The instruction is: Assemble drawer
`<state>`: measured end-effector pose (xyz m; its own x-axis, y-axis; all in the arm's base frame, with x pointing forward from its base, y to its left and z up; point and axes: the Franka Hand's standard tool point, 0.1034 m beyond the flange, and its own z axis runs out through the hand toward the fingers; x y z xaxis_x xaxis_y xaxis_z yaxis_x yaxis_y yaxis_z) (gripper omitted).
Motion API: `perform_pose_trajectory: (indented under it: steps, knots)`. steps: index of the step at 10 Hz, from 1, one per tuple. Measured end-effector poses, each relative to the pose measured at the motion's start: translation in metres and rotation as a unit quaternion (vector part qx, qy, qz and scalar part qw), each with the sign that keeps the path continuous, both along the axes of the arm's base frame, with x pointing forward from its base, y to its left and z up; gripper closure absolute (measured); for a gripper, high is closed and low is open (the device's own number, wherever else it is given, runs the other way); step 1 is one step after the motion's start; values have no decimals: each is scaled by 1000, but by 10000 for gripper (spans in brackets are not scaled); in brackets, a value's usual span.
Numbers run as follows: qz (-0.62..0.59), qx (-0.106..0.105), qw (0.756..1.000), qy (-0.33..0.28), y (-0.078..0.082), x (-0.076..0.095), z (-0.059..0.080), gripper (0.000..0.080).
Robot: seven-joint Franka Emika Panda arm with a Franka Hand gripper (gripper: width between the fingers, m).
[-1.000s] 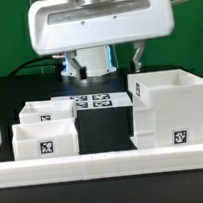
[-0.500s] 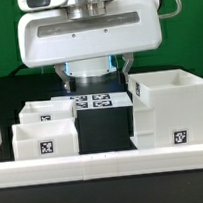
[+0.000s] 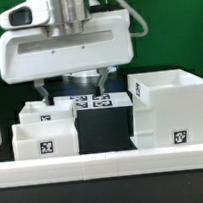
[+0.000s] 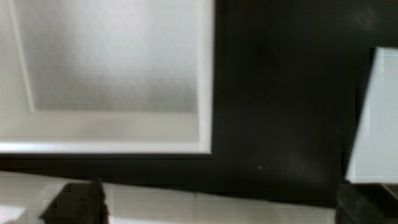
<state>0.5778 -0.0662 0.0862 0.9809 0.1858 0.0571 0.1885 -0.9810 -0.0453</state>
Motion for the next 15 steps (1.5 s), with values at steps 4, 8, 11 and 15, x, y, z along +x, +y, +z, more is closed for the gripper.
perform_pose_trajectory:
  steps: [4,8,11,15]
  knots:
    - [5,-1,1000,2,0,-3,-5,151]
    - [16,-3,1000,6,-11,-29,-24,151]
    - [16,-8,1000,8,-9,-44,-40,151]
    - [16,-13,1000,10,-10,-49,-65,151]
